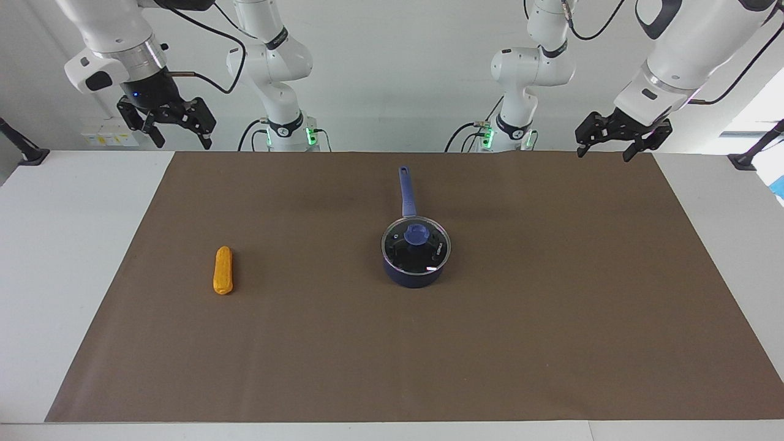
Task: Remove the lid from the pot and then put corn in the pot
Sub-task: 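Reach the left gripper to the lid knob while the right gripper reaches the corn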
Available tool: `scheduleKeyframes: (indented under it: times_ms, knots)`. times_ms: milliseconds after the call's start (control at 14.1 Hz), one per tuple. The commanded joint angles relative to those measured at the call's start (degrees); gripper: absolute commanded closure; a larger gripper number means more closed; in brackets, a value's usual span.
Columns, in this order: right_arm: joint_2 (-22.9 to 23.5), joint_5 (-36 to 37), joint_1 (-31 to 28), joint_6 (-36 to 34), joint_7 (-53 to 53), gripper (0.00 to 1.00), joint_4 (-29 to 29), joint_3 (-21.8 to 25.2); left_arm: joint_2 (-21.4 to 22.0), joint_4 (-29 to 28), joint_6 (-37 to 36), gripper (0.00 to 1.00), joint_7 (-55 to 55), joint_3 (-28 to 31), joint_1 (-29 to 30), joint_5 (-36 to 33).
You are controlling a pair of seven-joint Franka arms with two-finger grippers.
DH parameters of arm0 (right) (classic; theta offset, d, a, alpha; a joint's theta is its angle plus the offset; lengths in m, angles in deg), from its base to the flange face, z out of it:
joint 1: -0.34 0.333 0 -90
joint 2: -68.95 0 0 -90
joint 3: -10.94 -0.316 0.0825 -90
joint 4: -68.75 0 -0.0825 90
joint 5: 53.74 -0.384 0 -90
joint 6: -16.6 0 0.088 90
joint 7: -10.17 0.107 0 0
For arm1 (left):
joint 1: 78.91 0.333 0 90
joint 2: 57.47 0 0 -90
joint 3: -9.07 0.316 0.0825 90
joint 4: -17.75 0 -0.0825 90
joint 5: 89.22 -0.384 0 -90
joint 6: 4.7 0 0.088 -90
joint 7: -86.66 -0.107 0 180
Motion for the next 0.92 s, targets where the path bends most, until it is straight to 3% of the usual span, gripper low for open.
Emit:
scheduleKeyframes:
  times_ms: [0, 567, 850]
  knots:
    - [-1.3, -0.5, -0.4, 1.1, -0.3, 0.0, -1.4, -0.3, 2.1, -5.0, 4.7, 0.0, 2.7, 0.7, -3.6, -0.3]
    - [-1.0, -0.5, -0.4, 1.8, -0.5, 0.0, -1.6, -0.3, 0.1, -8.6, 12.0, 0.0, 11.1, 0.6, -11.4, -0.3]
    - [0.3, -1.0, -0.3, 11.5, -0.3, 0.0, -8.2, -0.4, -2.7, -8.6, 15.3, 0.0, 17.2, 0.6, -16.2, -0.3]
